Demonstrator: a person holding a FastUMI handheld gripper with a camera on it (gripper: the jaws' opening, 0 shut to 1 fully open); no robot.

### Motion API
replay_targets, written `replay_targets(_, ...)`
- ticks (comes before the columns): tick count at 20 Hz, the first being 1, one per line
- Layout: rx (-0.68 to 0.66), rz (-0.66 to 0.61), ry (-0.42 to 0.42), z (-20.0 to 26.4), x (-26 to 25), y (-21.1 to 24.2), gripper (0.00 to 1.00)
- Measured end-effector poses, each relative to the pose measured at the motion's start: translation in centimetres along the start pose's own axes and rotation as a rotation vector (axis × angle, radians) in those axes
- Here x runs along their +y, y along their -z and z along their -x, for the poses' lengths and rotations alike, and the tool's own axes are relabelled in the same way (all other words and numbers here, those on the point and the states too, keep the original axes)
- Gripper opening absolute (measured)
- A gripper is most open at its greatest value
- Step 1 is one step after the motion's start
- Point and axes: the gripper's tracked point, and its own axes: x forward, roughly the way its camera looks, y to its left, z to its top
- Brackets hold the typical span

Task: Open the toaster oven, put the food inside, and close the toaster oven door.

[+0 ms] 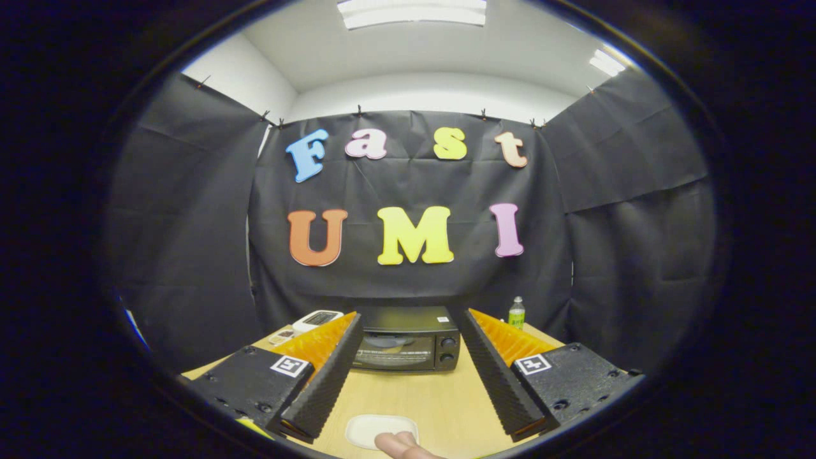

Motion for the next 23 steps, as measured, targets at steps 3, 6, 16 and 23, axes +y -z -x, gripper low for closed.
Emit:
replay_targets(3, -0.010, 0.027, 0.020, 1.3, -1.2, 0.7, 1.00)
replay_targets(6, 0.005, 0.024, 0.002, 1.1, -0.5, 1.0, 1.00)
replay_targets(16, 0.051, 0.057, -0.020, 1.0, 1.2, 4.2, 1.00)
replay_targets(23, 0.027, 0.012, 0.023, 1.4, 1.0, 3.1, 1.00)
